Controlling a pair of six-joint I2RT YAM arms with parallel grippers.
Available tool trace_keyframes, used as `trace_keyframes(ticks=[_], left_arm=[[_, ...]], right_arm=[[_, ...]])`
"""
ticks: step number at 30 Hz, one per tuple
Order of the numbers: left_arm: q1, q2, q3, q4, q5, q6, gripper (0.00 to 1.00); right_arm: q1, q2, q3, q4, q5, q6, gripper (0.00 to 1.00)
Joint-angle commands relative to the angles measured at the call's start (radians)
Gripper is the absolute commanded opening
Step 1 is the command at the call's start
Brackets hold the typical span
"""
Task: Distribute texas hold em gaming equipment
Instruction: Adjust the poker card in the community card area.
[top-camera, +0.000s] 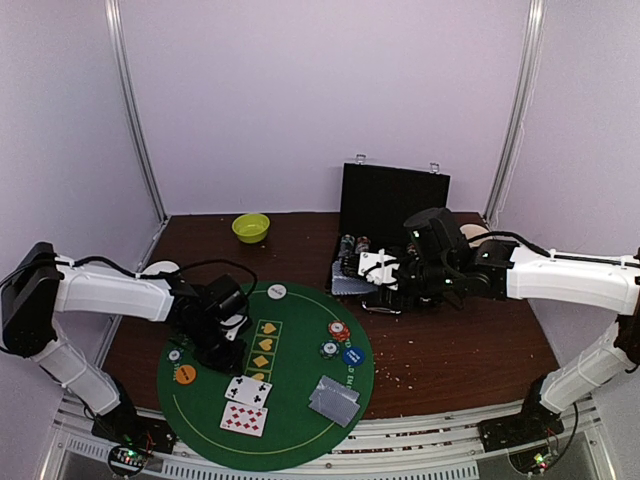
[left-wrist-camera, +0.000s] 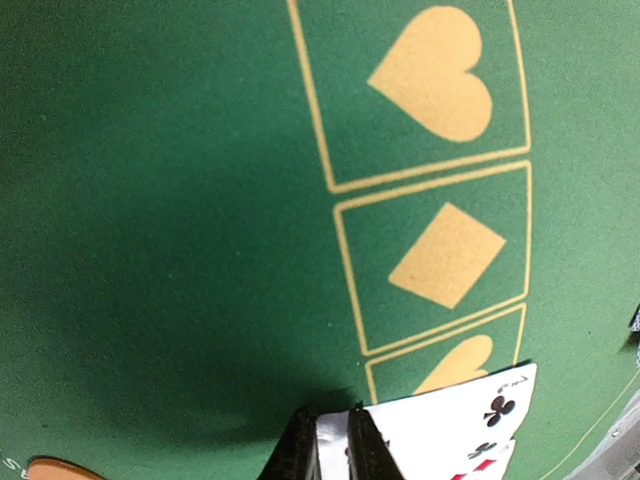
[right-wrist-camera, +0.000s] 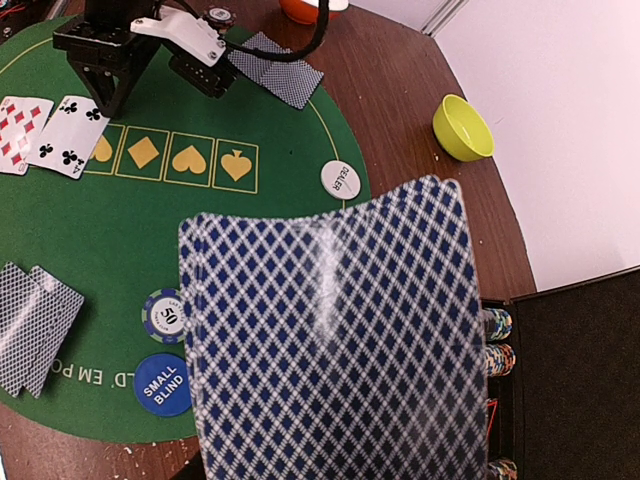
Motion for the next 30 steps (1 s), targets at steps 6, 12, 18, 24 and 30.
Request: trace_keyframes(ticks=[6, 12, 18, 24, 30], left_arm=[[-0.014, -0.029, -0.025, -0.037, 0.019, -0.035, 0.15], [-0.015, -0.084, -0.033, -0.04, -0.016, -0.08, 0.2], [0.004, -0.169, 0.011, -0.118, -0.132, -0.095, 0.23], [0.012, -0.18, -0.102, -0.133, -0.086, -0.095, 0.19], [0.007, -0.182, -0.128, -0.079, -0.041, -0.096, 0.15]], right_arm=[[-0.002, -0.015, 0.004, 0.001, -0.005, -0.004, 0.48], [-0.002, -0.014, 0.006, -0.003, -0.005, -0.005, 0.48], [-0.003, -0.007, 0.006, -0.005, -0.012, -0.005, 0.48], [-0.003, -0.015, 0.008, -0.005, -0.01, -0.007, 0.48], [-0.003, -0.011, 0.007, -0.004, -0.014, -0.005, 0.48]])
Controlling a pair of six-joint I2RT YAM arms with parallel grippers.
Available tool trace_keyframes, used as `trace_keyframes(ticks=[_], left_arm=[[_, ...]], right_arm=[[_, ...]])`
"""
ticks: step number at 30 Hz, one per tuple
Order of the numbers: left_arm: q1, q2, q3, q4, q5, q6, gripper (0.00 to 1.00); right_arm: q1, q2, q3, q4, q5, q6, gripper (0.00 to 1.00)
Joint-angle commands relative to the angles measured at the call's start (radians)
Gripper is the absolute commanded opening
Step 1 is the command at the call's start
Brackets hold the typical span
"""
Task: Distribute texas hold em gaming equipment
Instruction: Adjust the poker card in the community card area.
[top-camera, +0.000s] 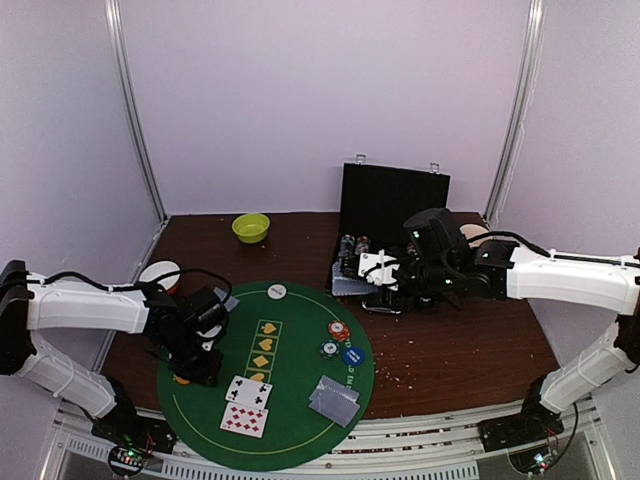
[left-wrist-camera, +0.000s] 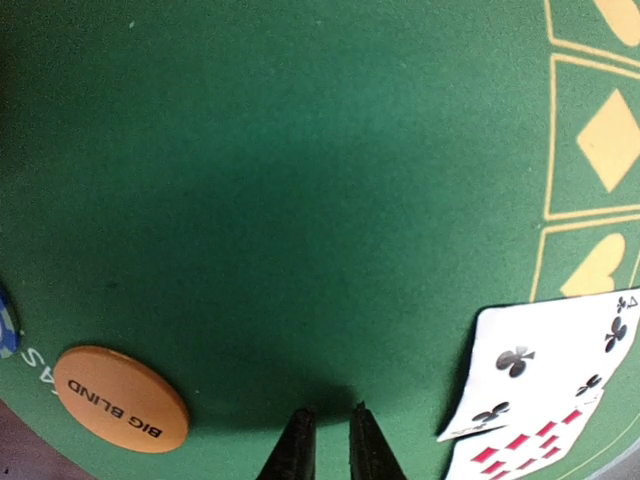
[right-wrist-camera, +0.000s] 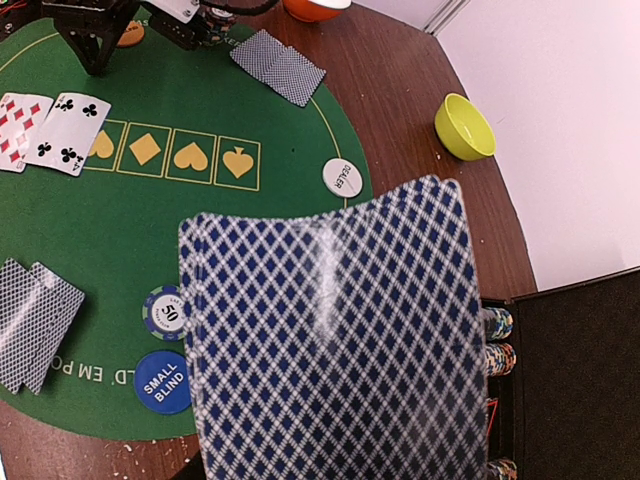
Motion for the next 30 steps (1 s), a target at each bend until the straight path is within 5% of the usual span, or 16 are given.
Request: trace_keyframes(ticks=[1, 30], left_arm=[[-0.007, 0.001, -0.013, 0.066, 0.062, -0.003, 0.15], [-0.128, 0.085, 0.044, 0.155, 0.143, -0.037, 0.13]], right_arm=[[-0.003, -0.011, 0.007, 0.002, -0.013, 0.001, 0.48], [-0.003, -0.007, 0.012, -0.004, -0.018, 0.0, 0.48]])
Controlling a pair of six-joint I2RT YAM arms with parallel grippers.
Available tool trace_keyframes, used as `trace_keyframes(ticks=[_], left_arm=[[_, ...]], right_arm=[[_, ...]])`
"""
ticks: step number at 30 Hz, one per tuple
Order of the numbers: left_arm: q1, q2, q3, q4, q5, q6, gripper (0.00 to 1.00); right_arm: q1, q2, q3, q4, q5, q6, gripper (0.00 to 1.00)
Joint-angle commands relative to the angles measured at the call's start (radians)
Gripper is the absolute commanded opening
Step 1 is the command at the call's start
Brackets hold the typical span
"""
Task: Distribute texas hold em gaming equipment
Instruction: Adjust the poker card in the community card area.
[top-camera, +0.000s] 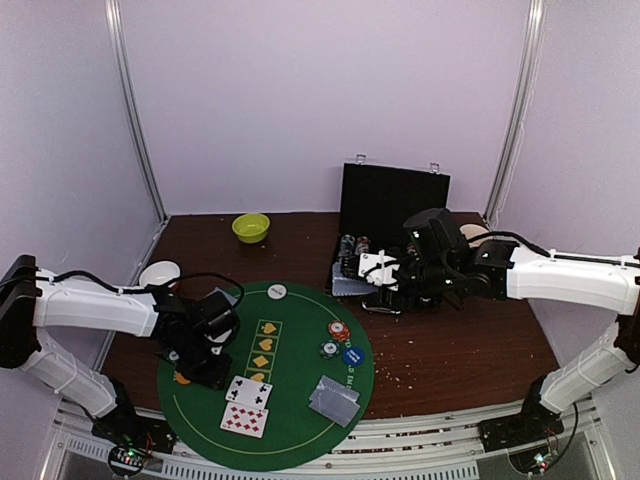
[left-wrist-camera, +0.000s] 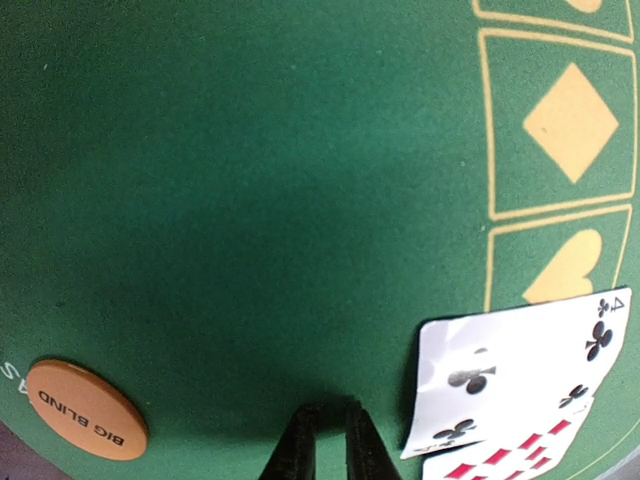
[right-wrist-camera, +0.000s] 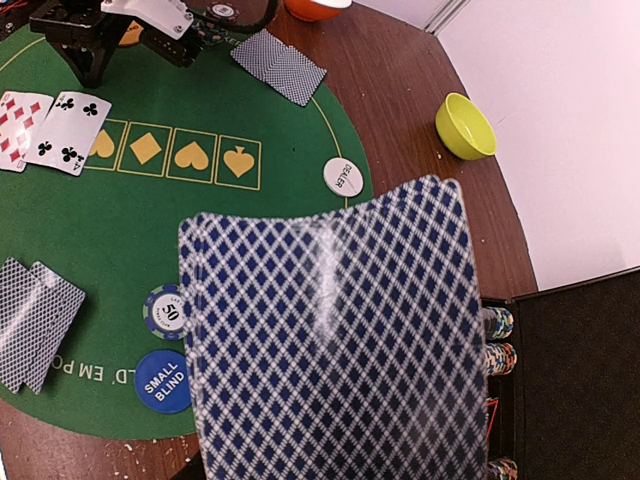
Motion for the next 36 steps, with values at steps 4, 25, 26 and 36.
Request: trace_keyframes(ticks=[4, 25, 26, 36], left_arm=[[-0.046, 0.028, 0.025, 0.117, 0.151, -0.009, 0.12], [-0.06, 0.03, 0.036, 0.101, 0.146, -0.005, 0.11], [-0.059, 0.025, 0.046, 0.073, 0.122, -0.002, 0.11], [0.03, -0.121, 0.308, 0.019, -0.097, 0.131, 0.45]], right_arm=[[-0.003, -0.01, 0.01, -0.003, -0.016, 0.0, 0.48], [-0.003, -0.01, 0.013, -0.011, -0.013, 0.0, 0.48], [-0.002, -0.01, 0.013, -0.012, -0.014, 0.0, 0.48], [0.001, -0.004, 0.038, -0.025, -0.061, 0.005, 0.48]])
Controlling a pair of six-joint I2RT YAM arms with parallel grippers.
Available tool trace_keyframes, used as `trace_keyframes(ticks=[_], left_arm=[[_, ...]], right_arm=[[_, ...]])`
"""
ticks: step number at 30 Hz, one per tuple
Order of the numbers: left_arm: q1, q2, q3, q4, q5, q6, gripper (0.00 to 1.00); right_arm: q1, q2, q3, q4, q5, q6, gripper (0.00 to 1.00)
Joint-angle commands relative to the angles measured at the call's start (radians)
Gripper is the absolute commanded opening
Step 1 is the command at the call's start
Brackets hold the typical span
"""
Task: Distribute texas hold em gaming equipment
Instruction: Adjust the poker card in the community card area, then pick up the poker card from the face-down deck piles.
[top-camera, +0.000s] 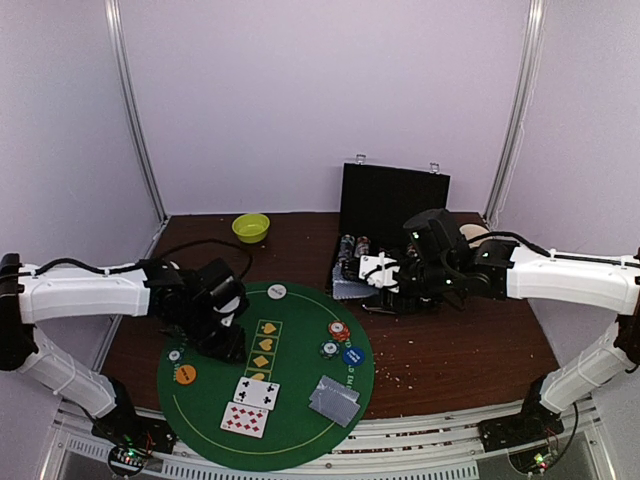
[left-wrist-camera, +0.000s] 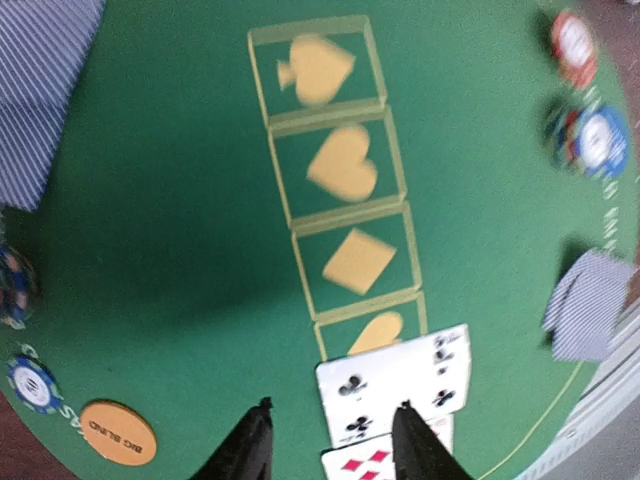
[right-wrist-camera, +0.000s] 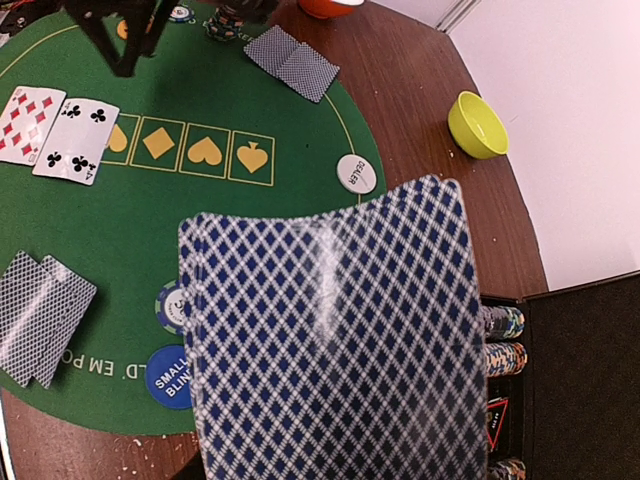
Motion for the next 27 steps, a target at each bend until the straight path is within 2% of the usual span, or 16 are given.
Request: trace_keyframes(ticks=[1, 5, 8, 12, 15, 22, 23, 27], left_arm=[[0.024, -0.124, 0.151, 0.124, -0.064, 0.098, 0.47], [0.025, -0.178, 0.158, 0.465, 0.082, 0.159, 0.54], [0.025, -0.16, 0.147, 0.671, 0.196, 0.171, 0.65], [0.023, -0.042, 0.208, 0.714, 0.266, 0.191, 0.8], [0.01, 0.039, 0.252, 0.715, 0.317, 0.217, 0.97], [0.003, 0.113, 0.256, 0.776, 0.333, 0.204, 0.98], [0.003, 0.116, 0.255, 0.776, 0.332, 0.205, 0.96], [0.003, 0.111, 0.243, 0.743, 0.307, 0.213, 0.79]], right_arm=[[0.004, -0.005, 0.036, 0.001, -0.048, 0.009, 0.48], [0.018, 0.005, 0.05, 0.004, -0.06, 0.02, 0.48], [0.029, 0.013, 0.057, 0.016, -0.073, 0.029, 0.48], [0.046, 0.022, 0.071, 0.016, -0.078, 0.037, 0.48], [0.054, 0.027, 0.072, 0.019, -0.082, 0.037, 0.48], [0.066, 0.038, 0.081, 0.019, -0.08, 0.04, 0.48], [0.067, 0.038, 0.083, 0.019, -0.078, 0.04, 0.48], [0.069, 0.034, 0.08, 0.019, -0.068, 0.035, 0.48]])
